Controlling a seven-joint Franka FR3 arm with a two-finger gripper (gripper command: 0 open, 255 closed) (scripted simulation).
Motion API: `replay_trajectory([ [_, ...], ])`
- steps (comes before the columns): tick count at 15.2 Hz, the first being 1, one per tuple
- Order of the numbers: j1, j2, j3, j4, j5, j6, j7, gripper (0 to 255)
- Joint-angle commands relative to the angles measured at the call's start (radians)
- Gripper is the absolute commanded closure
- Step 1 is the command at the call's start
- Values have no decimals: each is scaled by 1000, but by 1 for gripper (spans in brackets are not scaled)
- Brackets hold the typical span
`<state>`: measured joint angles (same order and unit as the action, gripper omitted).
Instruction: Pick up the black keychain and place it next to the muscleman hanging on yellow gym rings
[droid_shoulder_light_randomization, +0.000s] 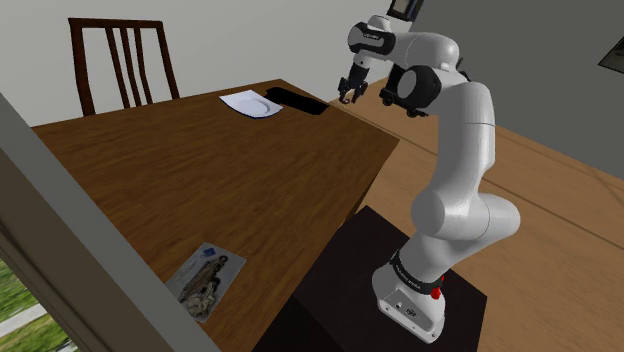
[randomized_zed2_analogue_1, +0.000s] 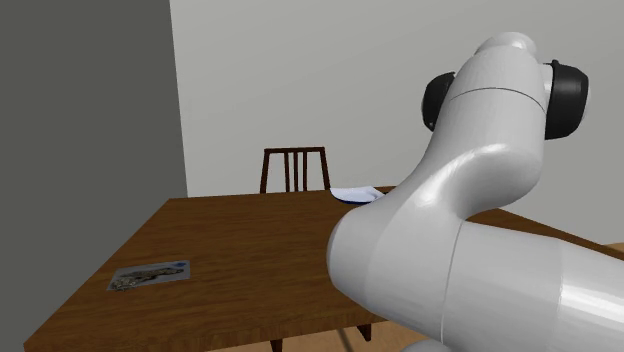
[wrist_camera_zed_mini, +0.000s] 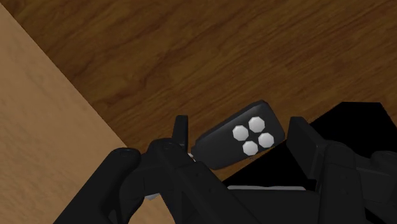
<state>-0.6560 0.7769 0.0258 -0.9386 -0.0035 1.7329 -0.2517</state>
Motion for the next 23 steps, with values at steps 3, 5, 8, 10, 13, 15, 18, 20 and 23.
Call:
replay_trajectory([
  [3, -3, 8, 0, -41, 0, 49, -3, 255],
  [5, -3, 8, 0, -68, 0, 76, -4, 255],
  [8, -3, 10, 0, -104, 0, 115, -4, 255],
  [10, -3, 14, 0, -125, 0, 139, -4, 255],
  [13, -3, 18, -1, -145, 0, 164, -4, 255],
  [15, -3, 19, -1, -145, 0, 164, -4, 255],
  [18, -3, 19, -1, -145, 0, 164, -4, 255],
  [20, -3, 19, -1, -145, 0, 163, -4, 255],
  [23, -3, 19, -1, -145, 0, 163, -4, 0],
])
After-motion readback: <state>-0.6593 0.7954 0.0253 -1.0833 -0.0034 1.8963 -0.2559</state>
